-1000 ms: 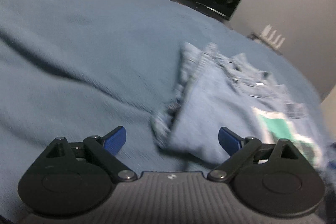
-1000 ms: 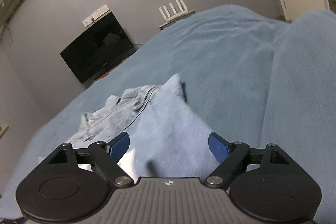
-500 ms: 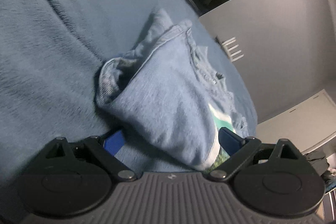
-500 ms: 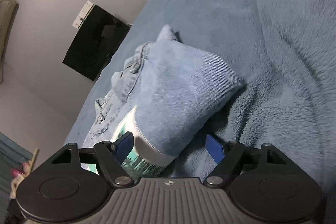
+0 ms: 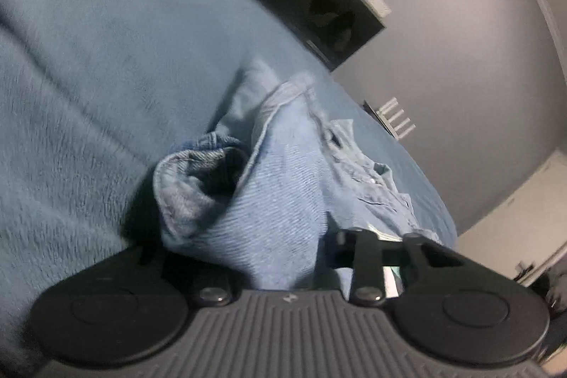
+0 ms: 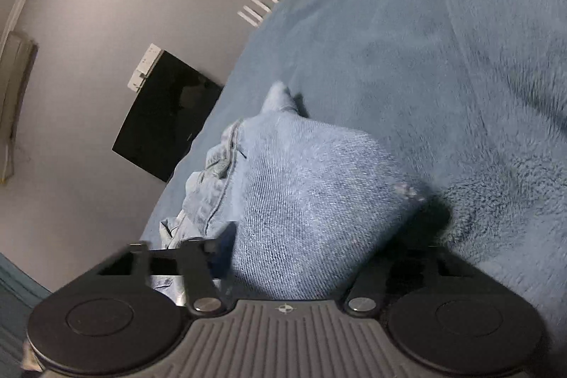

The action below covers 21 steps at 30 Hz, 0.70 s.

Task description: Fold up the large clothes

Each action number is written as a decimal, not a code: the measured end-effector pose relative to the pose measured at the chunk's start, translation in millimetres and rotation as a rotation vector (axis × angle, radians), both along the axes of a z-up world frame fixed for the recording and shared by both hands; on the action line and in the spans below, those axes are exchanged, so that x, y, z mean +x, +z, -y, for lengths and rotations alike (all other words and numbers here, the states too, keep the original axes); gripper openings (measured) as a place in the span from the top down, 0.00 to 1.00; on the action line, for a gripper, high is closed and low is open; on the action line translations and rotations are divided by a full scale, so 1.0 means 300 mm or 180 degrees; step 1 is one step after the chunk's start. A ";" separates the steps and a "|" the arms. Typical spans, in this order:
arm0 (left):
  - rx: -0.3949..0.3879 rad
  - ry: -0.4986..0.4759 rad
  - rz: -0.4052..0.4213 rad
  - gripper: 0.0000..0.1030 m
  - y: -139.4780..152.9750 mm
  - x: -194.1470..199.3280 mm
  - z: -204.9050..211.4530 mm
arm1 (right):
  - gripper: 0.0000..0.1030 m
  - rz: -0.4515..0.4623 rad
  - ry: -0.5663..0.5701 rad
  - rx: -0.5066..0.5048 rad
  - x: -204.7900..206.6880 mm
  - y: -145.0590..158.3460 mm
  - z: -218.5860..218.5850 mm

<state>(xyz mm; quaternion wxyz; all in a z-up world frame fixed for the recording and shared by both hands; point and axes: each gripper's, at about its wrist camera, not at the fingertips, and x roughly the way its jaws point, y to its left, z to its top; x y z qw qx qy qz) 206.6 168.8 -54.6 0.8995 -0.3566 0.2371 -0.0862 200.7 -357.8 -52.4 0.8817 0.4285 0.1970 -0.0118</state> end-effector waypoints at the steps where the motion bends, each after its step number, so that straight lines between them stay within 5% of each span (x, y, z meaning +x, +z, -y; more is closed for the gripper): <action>1: 0.0102 -0.0025 0.0043 0.78 0.024 -0.004 0.008 | 0.63 0.0025 0.0004 -0.0164 -0.001 0.027 -0.019; 9: 0.0140 -0.0100 0.0098 0.81 0.176 -0.116 -0.049 | 0.70 0.0329 0.0199 -0.0522 -0.122 0.212 -0.120; 15: 0.0263 -0.0192 -0.0085 0.81 0.261 -0.312 -0.116 | 0.71 0.0087 0.0334 -0.0297 -0.289 0.223 -0.145; 21: 0.0309 -0.0335 -0.0682 0.76 0.221 -0.477 -0.156 | 0.70 -0.0259 0.0367 -0.0314 -0.441 0.183 -0.165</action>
